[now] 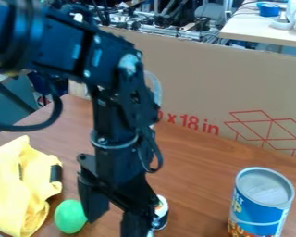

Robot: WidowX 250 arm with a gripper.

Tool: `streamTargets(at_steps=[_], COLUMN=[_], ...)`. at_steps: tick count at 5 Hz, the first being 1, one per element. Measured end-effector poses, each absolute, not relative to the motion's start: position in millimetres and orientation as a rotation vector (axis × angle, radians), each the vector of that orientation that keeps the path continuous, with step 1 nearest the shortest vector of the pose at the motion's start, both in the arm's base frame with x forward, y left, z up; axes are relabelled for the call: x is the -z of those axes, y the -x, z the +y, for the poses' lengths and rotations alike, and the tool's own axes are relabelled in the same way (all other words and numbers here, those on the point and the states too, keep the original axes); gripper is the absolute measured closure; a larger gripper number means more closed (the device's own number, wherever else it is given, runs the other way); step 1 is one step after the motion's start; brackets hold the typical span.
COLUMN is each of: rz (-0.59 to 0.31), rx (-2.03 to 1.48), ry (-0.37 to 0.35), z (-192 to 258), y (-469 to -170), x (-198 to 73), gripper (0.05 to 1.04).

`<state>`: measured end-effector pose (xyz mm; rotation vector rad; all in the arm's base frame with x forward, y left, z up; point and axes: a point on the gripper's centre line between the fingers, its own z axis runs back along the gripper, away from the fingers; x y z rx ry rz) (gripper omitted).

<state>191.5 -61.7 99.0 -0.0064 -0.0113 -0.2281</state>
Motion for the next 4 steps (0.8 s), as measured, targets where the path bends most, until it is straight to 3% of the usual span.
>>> streamTargets(at_steps=[4], rz=[0.0], rx=[0.242], ry=[0.026], z=[-80.1], y=[-199.2], x=[-89.4], gripper=[0.081])
